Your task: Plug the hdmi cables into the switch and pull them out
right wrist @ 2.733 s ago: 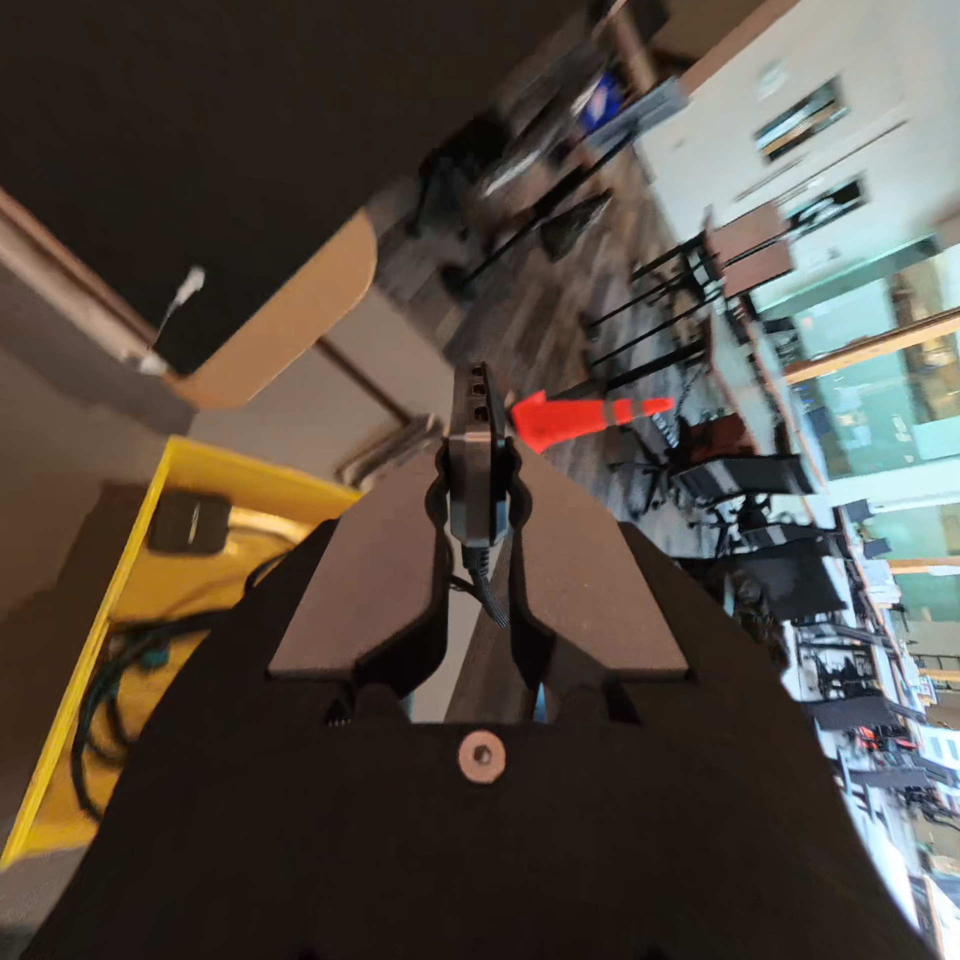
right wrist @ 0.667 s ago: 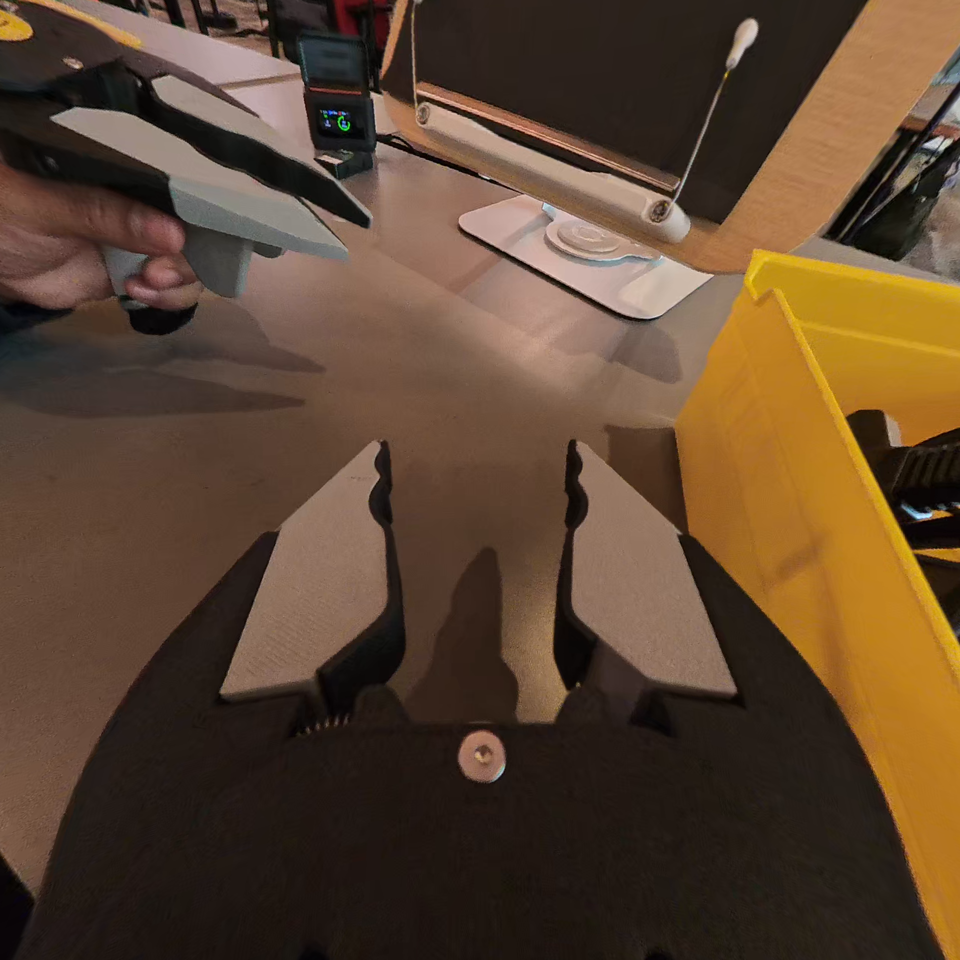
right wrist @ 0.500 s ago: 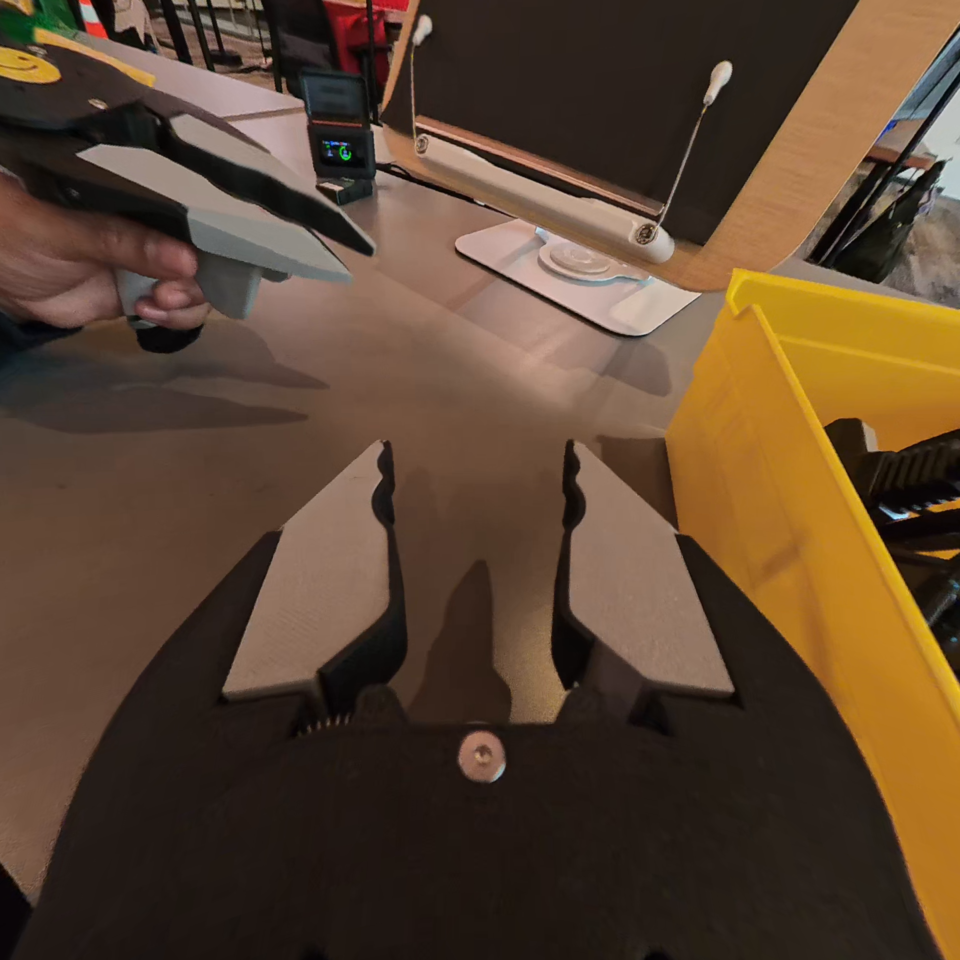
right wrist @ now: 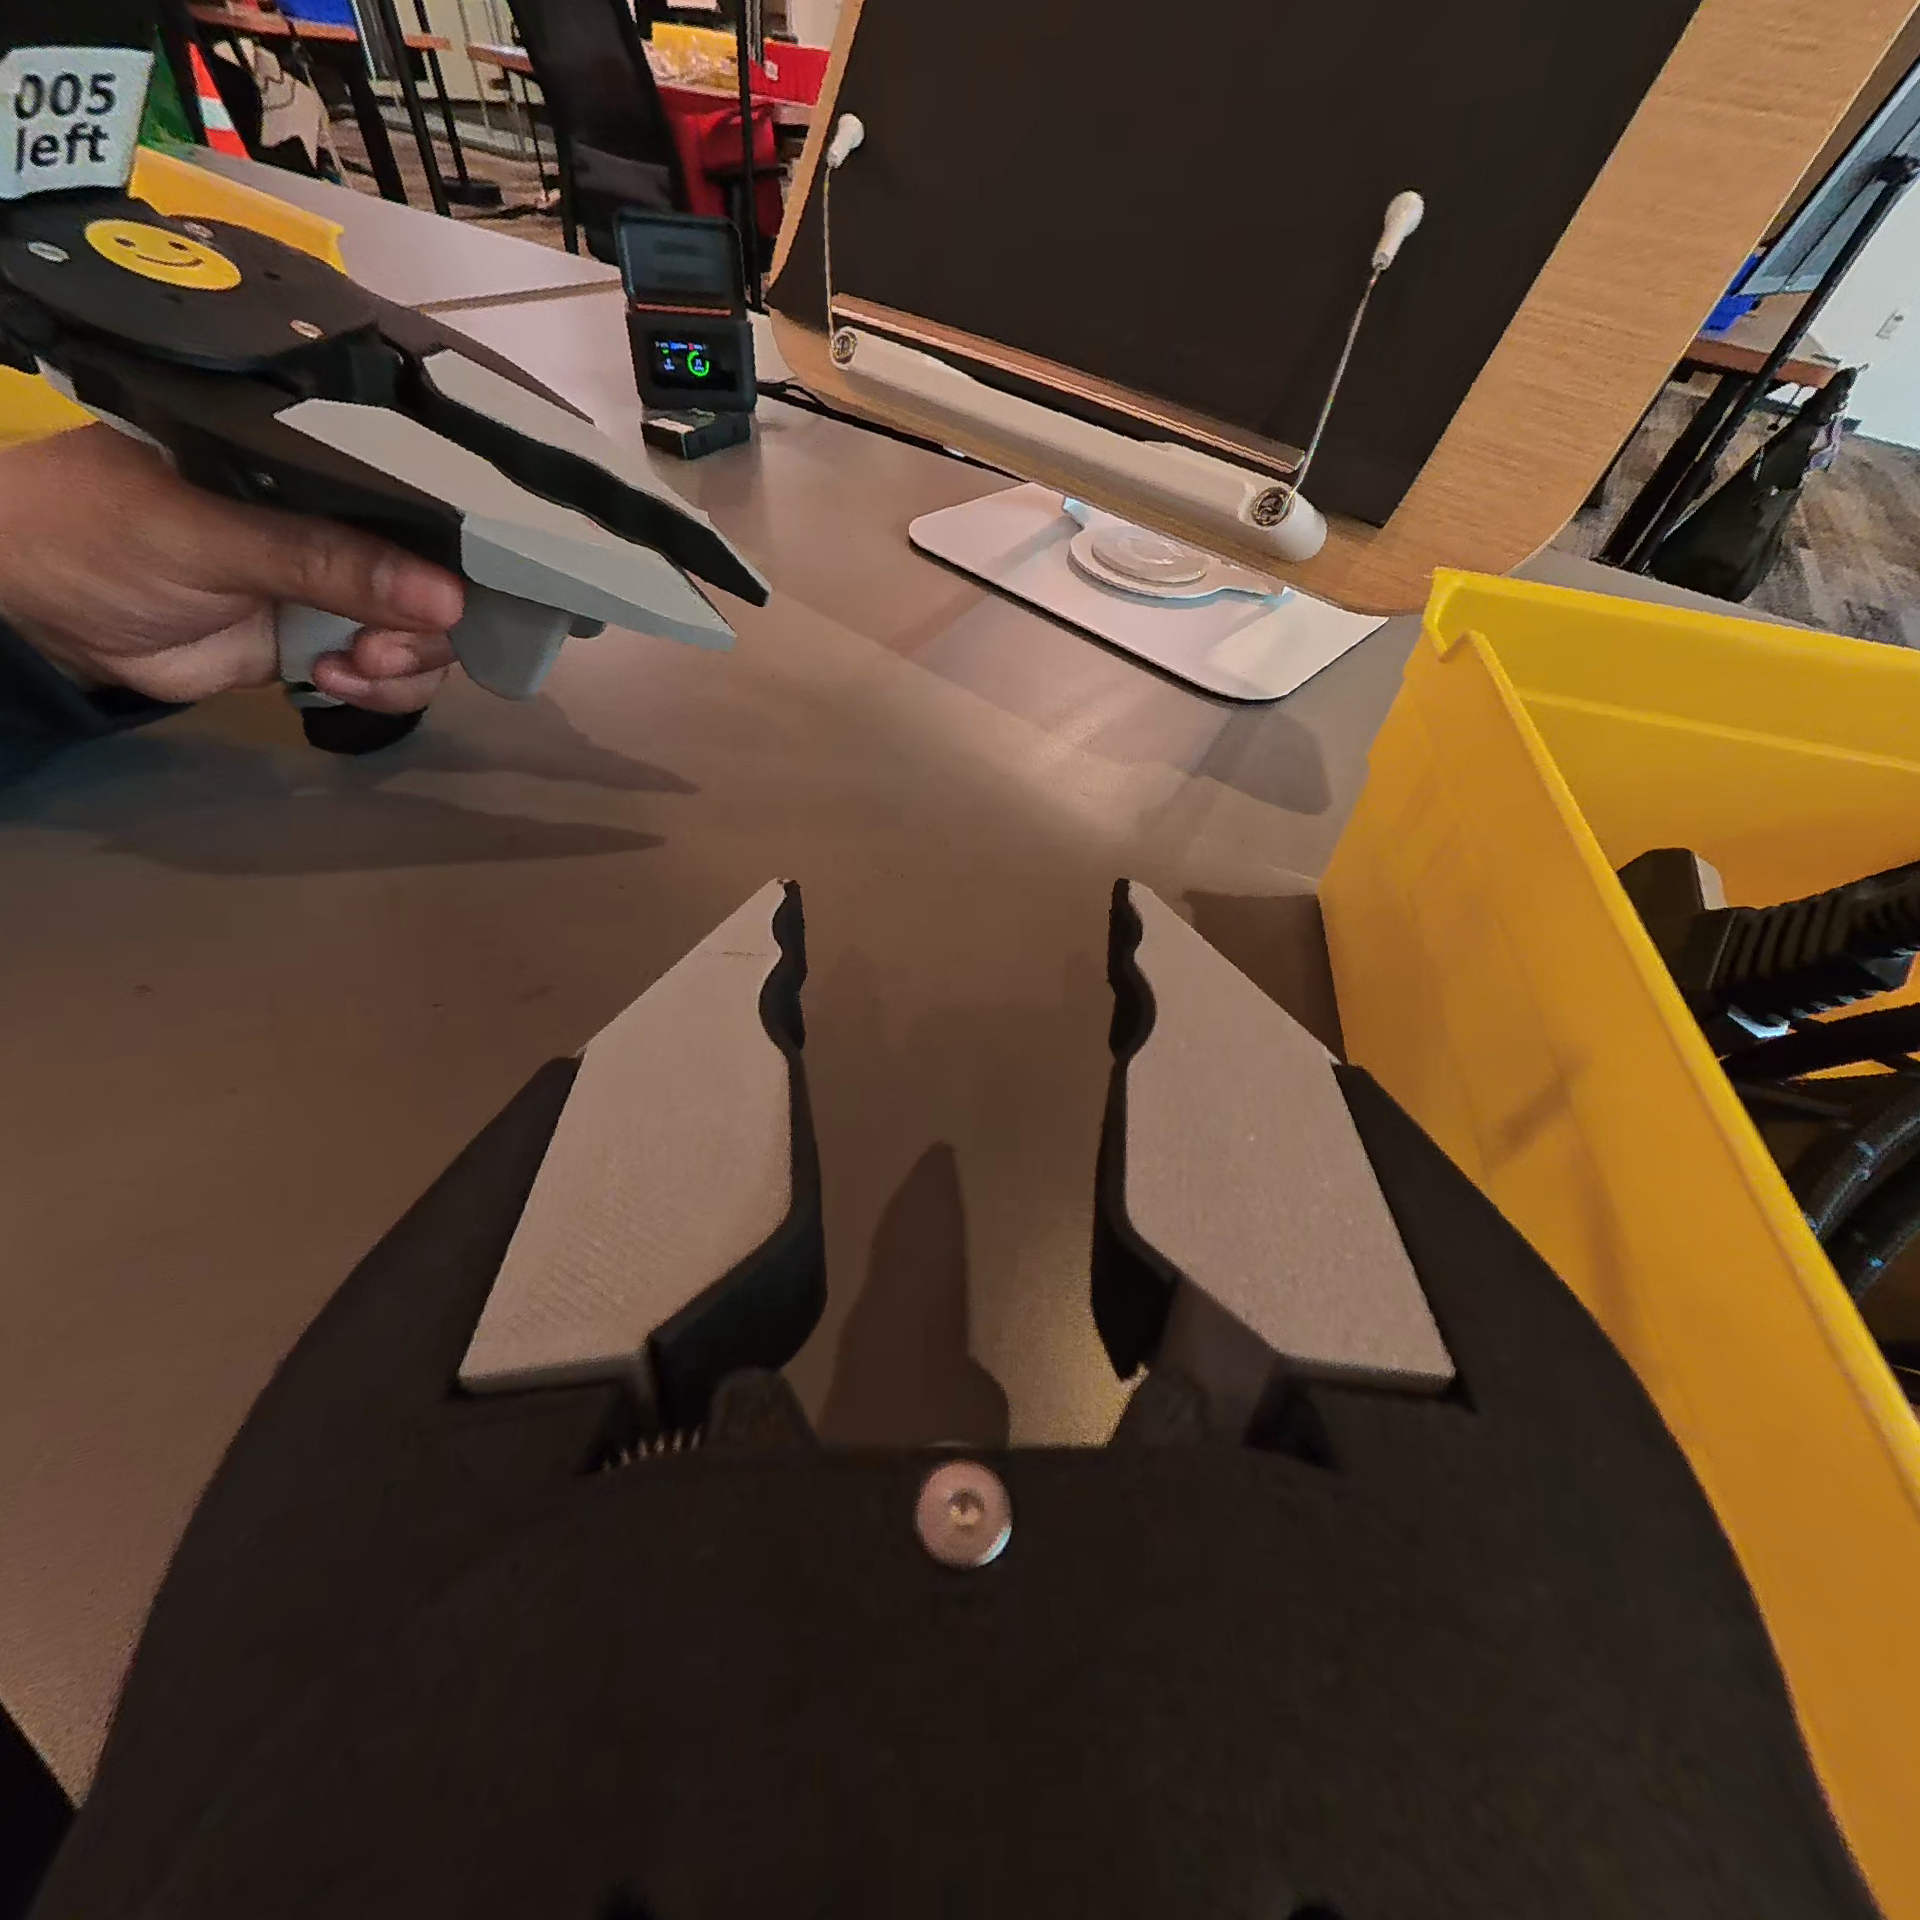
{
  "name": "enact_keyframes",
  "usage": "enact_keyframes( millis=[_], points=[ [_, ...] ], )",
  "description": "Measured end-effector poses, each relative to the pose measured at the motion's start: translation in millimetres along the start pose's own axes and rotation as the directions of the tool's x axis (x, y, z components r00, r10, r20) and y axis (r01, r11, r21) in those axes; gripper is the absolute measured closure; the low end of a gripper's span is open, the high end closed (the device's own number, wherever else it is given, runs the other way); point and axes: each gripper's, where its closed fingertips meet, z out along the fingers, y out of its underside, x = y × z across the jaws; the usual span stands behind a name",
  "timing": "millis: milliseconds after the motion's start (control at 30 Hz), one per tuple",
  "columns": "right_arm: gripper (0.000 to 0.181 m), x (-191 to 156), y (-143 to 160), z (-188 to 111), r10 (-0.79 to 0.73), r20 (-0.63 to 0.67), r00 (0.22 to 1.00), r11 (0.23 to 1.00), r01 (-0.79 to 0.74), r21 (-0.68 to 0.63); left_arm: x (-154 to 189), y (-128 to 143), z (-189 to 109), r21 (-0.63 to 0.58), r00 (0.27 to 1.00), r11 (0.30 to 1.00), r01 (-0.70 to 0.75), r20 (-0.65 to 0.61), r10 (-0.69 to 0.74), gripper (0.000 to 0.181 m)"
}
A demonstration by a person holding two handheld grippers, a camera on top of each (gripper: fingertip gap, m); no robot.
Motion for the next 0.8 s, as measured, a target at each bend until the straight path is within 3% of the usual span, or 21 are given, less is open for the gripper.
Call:
enact_keyframes(
  millis=[800],
  points=[
    [0.133,-3.0,3.5,3.3,0.011,0.028,1.000,1.000,-0.010,-0.024,0.0,4.0,3.5,-0.029,1.000,1.000,-0.007,0.003,0.007,0.161]
  ],
)
